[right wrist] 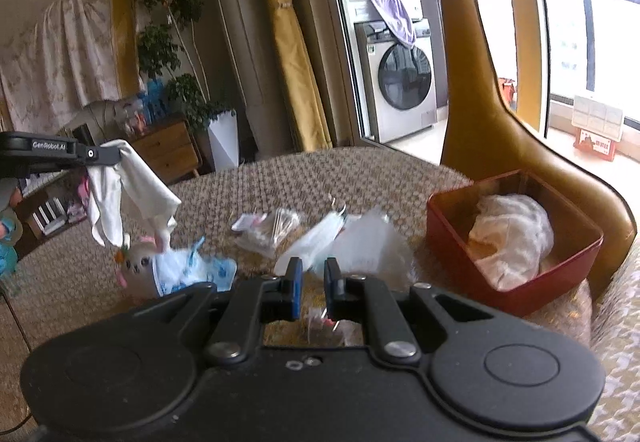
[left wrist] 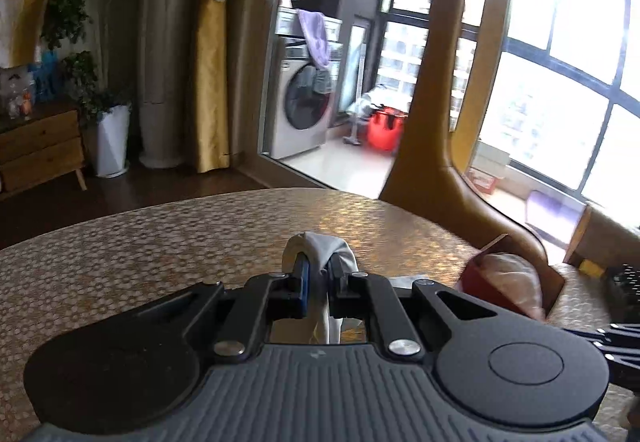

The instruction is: Organize soft objects

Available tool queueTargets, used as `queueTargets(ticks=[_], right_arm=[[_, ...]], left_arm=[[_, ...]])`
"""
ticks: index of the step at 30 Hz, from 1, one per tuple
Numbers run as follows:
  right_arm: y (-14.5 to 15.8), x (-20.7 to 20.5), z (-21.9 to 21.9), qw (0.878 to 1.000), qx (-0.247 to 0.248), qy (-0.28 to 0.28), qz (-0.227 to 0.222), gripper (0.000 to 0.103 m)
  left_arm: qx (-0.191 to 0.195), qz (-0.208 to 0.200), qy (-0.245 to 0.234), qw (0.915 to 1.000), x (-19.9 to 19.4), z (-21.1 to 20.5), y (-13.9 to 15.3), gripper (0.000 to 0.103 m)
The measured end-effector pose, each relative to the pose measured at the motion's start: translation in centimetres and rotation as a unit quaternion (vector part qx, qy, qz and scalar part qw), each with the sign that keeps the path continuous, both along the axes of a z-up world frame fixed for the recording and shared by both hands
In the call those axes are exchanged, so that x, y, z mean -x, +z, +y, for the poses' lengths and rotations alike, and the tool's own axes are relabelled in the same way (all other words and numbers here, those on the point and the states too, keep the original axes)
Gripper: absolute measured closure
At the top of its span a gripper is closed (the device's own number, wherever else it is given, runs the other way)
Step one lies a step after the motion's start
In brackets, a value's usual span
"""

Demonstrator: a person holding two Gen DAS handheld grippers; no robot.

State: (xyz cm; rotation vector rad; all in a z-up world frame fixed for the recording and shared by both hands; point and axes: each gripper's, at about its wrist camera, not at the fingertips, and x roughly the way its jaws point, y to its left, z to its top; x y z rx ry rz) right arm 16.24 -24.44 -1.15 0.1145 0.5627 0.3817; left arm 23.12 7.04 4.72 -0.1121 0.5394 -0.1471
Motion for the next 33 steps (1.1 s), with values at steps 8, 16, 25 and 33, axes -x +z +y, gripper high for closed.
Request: queueTargets(ticks=[8, 16, 25, 33], right_arm=[[2.0, -0.7, -3.0, 0.999, 0.015, -0.017, -0.025, 0.093], [2.1, -1.6, -7.2, 0.999, -0.007, -0.043, -0.029, 0.093], [-0.8, -0.7, -5.1, 1.000, 0.002, 0.030, -0.001, 0.080], [-5.9, -2.3, 1.1, 0.996, 0.034, 0.079, 0.026, 0.040]], left_arm=[[0.003, 0.006, -0.059, 0.9982, -0.8, -5.6, 0.8, 0.094], [0.010, 0.000, -0.104, 0.9945, -1.7, -11.2, 0.8, 0.094], [0.000, 0.009, -0.106, 0.9943, -1.1, -12.4, -0.4, 0.094], [0.000, 0.024, -0.097, 0.9950, -0.9, -10.1, -1.7, 0.094]])
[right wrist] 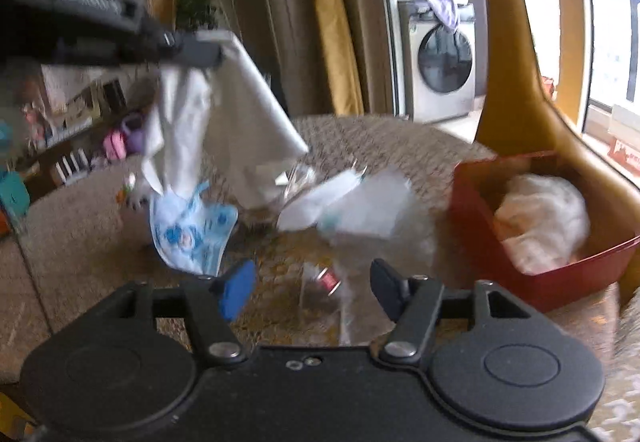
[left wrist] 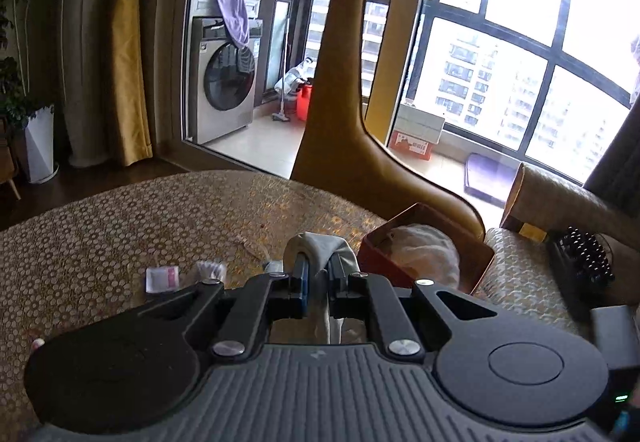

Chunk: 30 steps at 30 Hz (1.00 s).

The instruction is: Organize soft objects

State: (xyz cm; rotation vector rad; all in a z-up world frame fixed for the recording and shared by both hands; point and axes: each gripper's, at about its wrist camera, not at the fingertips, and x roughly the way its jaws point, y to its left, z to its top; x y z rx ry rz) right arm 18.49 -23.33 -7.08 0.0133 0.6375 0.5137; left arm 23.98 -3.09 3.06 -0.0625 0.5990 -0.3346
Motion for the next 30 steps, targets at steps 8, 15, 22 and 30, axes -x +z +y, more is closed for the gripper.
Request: queueTargets(ticks=[8, 15, 22, 30], right_arm=[[-4.0, -3.2, 4.0, 0.998, 0.049, -0.012, 0.025, 0.042], [-6.0, -4.9, 5.3, 0.994, 0.093, -0.030, 0.044, 0.058], [-6.5, -5.2, 5.9, 0.992, 0.109, -0.036, 0.050, 0.084], [-4.5, -4.2, 5.0, 0.995, 0.083, -0.045, 0.025, 0.099]], left_arm=[[0.006, 0.012, 0.009, 0.9999, -0.1, 2.6, -1.2, 0.094], [0.017, 0.024, 0.012, 0.9995, -0.3, 3.9, -2.1, 0.094], [0.018, 0.028, 0.012, 0.9994, -0.3, 4.2, -2.5, 0.094], [0.014, 0.030, 0.018, 0.9993, 0.0, 4.0, -2.2, 0.094]])
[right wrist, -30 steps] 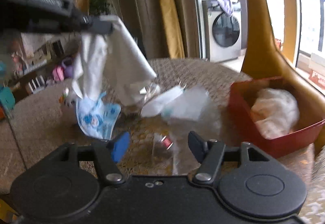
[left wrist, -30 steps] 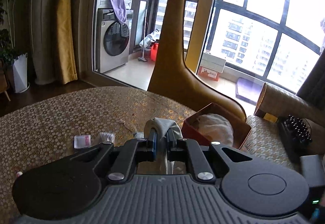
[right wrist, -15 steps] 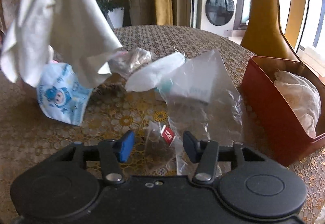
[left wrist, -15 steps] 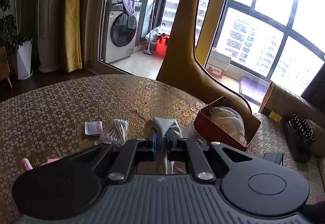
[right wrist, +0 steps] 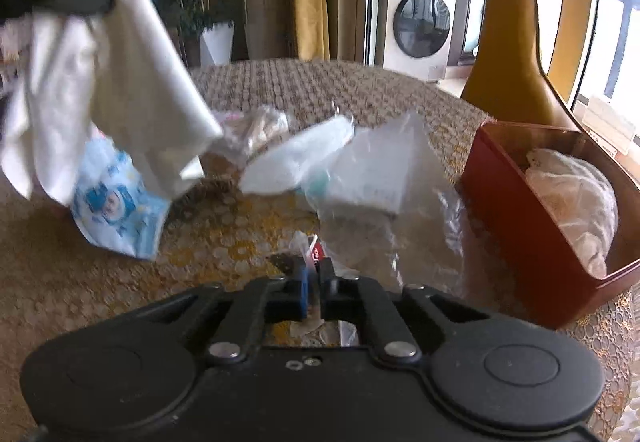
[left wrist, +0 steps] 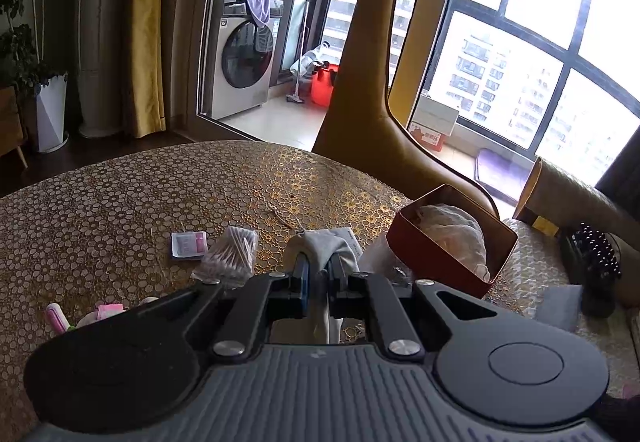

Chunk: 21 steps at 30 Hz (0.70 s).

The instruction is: Organize soft objects

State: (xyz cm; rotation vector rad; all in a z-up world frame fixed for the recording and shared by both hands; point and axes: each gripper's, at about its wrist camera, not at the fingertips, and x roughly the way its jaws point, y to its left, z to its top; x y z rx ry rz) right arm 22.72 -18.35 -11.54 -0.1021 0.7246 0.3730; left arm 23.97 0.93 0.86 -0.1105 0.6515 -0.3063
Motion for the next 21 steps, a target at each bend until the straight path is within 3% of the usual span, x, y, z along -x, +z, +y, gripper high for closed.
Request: queueTargets(ticks=[14, 21], right_arm=[[10.1, 3.9, -7.4, 0.993, -0.101, -0.024, -0.056, 0.099], [12.4, 4.4, -12.3, 0.989, -0.113, -0.058, -0.081, 0.099]], left_arm=[[0.001, -0.027, -0.027, 0.9993, 1.0, -4.2, 3.2, 0.094], [-0.002, -0.035, -0.052, 0.9980, 0.5, -8.3, 3.8, 0.094]])
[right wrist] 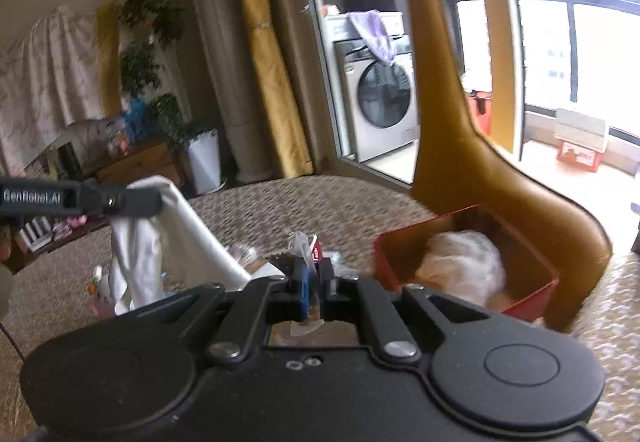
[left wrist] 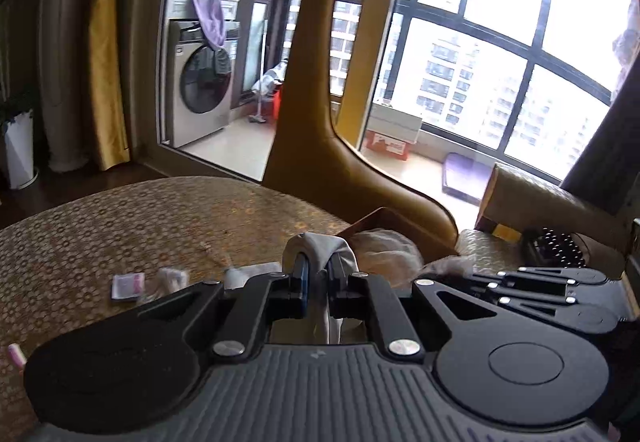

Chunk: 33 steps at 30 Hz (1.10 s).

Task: Organize soft objects
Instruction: 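Carry the white cloth with the left tool while the right tool carries the bag to the red box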

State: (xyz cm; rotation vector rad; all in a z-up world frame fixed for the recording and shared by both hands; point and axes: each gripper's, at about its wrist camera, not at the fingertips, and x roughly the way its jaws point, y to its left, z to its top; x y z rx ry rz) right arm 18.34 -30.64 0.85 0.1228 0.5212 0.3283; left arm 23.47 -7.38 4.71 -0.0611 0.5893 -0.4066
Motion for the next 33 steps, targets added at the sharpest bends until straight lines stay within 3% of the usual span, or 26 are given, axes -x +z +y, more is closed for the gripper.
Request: queueTargets(ticks=[8, 15, 28, 33], right_arm=[[-0.1, -1.5, -5.4, 0.998, 0.015, -0.061, -0.010, 0.099], [-2.0, -3.6, -8.6, 0.995, 0.024, -0.100, 0.005, 0.099], [-7.0, -9.3, -10.5, 0.991, 0.039, -0.115, 0.059, 0.099], [-8.8, -11.4, -10.3, 0.989, 0.049, -0.117, 0.075, 0.099]], left_arm=[[0.000, -0.007, -0.023, 0.9997, -2.6, -5.6, 0.0, 0.094], [-0.010, 0.002, -0.046, 0.9989, -6.9, -11.4, -1.3, 0.094], [-0.060, 0.022, -0.045, 0.9969, -15.0, -18.4, -6.0, 0.094], [-0.066, 0.062, -0.035, 0.9953, -17.5, -19.4, -8.9, 0.094]])
